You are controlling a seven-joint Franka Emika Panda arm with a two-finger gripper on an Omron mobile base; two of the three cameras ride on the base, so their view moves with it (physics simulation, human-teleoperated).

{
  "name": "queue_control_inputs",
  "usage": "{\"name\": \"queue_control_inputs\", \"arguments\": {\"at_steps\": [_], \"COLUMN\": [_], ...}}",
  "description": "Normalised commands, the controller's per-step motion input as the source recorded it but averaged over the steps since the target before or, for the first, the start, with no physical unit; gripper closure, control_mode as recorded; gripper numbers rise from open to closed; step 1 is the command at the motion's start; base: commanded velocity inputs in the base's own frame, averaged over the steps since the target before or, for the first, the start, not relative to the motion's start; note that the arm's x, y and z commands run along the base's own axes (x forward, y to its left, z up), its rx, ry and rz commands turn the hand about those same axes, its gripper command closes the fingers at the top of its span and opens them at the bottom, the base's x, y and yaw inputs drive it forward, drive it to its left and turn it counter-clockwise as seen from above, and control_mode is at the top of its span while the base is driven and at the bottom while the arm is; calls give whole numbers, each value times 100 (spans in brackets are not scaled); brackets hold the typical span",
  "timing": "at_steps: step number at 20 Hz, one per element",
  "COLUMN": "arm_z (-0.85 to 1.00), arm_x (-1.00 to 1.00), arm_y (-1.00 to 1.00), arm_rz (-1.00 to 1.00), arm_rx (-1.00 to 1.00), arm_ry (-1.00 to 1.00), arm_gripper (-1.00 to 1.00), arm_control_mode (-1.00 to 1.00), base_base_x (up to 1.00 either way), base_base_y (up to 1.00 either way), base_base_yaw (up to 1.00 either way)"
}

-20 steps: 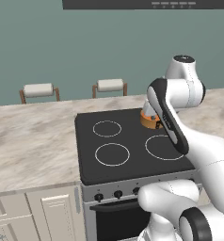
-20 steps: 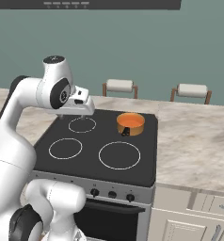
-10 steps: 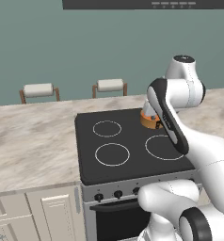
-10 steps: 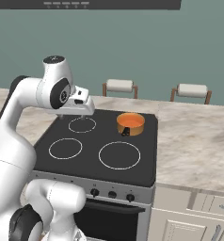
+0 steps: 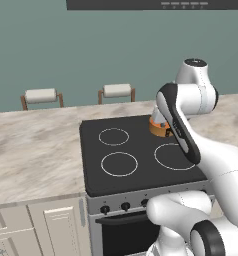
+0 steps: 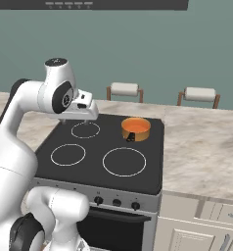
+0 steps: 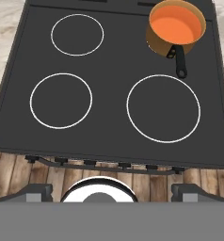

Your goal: Wait until the marinara sauce is simmered to a deep red color and then turn off the stove.

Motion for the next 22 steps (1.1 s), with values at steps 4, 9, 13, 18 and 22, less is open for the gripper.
{"name": "queue_control_inputs", "arguments": {"at_steps": [4, 9, 13, 18, 22], "arm_z": [0, 0, 0, 0, 0], "arm_x": [0, 0, 0, 0, 0], "arm_y": [0, 0, 0, 0, 0], "arm_rz": [0, 0, 0, 0, 0], "arm_rx": [0, 0, 0, 0, 0], "arm_ry": [0, 0, 0, 0, 0], "arm_gripper": [-100, -100, -100, -100, -100], "arm_control_mode": [-100, -100, -100, -100, -100], "base_base_x": [0, 0, 0, 0, 0], "base_base_y": [0, 0, 0, 0, 0], "base_base_yaw": [0, 0, 0, 0, 0]}}
